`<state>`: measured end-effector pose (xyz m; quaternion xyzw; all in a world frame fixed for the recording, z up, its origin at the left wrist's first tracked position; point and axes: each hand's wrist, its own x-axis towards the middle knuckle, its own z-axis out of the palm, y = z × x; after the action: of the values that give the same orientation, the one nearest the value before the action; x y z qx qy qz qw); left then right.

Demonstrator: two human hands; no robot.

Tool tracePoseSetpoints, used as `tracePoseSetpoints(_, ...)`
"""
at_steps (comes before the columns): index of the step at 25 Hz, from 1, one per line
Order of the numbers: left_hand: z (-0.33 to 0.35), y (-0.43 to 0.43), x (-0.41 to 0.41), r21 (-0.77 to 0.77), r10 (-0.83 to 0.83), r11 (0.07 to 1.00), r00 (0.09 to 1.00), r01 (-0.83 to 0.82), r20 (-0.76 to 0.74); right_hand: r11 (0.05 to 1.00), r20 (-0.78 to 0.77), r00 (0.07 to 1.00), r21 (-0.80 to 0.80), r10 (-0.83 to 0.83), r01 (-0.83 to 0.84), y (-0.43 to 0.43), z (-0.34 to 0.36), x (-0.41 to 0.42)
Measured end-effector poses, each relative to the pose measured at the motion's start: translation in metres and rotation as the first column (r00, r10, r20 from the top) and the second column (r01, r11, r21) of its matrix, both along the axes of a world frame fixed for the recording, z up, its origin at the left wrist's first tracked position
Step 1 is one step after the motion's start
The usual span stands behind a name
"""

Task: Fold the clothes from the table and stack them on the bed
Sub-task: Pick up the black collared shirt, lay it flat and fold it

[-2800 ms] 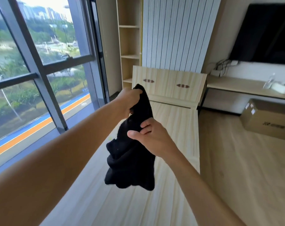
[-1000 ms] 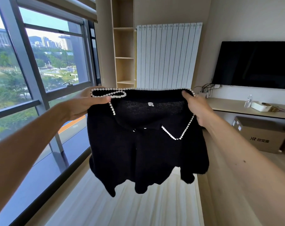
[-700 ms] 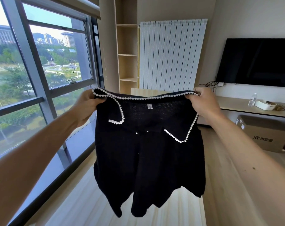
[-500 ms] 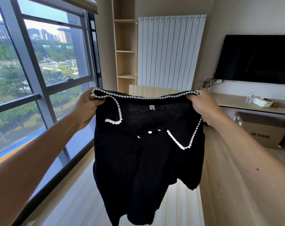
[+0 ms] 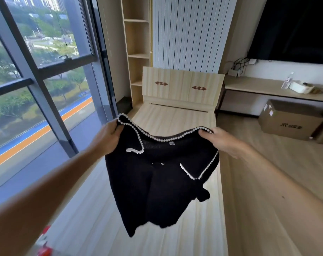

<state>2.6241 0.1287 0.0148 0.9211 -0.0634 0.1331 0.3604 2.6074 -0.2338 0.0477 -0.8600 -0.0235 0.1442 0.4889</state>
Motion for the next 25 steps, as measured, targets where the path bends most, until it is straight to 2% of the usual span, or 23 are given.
tracePoseSetpoints(3, -0.035, 0.011, -0.014, 0.212, -0.132, 0.970, 0.991, 0.121, 0.035, 0.972, -0.194, 0.956, -0.048, 0.218, -0.231, -0.010, -0.037, -0.017)
tracePoseSetpoints(5, -0.058, 0.020, -0.018, 0.321, -0.177, 0.931, 0.984, 0.175, -0.022, 0.927, -0.311, 0.907, -0.149, 0.286, -0.344, -0.012, -0.063, -0.019)
tracePoseSetpoints(7, -0.079, 0.024, -0.022, 0.385, -0.232, 0.885, 0.965, 0.262, -0.123, 0.884, -0.417, 0.835, -0.137, 0.358, -0.447, -0.009, -0.086, -0.014)
tracePoseSetpoints(9, -0.097, 0.031, -0.026, 0.384, -0.287, 0.854, 0.934, 0.351, -0.213, 0.845, -0.503, 0.745, -0.050, 0.439, -0.532, -0.006, -0.104, -0.005)
tracePoseSetpoints(12, -0.122, 0.043, -0.014, 0.265, -0.323, 0.867, 0.881, 0.422, -0.346, 0.831, -0.589, 0.652, 0.059, 0.477, -0.554, -0.010, -0.138, 0.022)
tracePoseSetpoints(14, -0.150, 0.052, 0.014, 0.202, -0.317, 0.881, 0.851, 0.427, -0.418, 0.885, -0.601, 0.685, 0.086, 0.412, -0.457, -0.015, -0.175, 0.048)
tracePoseSetpoints(16, -0.192, 0.052, 0.061, 0.206, -0.274, 0.892, 0.845, 0.402, -0.460, 0.947, -0.568, 0.777, 0.011, 0.270, -0.322, -0.017, -0.226, 0.083)
tracePoseSetpoints(19, -0.279, 0.029, 0.144, 0.260, -0.192, 0.904, 0.866, 0.340, -0.462, 0.972, -0.422, 0.904, -0.178, 0.064, -0.152, -0.014, -0.321, 0.137)
tracePoseSetpoints(22, -0.391, -0.014, 0.221, 0.306, -0.093, 0.922, 0.903, 0.238, -0.419, 0.920, -0.237, 0.956, -0.386, -0.174, 0.071, -0.009, -0.433, 0.196)
tracePoseSetpoints(25, -0.508, -0.047, 0.234, 0.395, 0.011, 0.902, 0.903, 0.177, -0.429, 0.789, -0.029, 0.913, -0.515, -0.406, 0.334, -0.002, -0.536, 0.224)
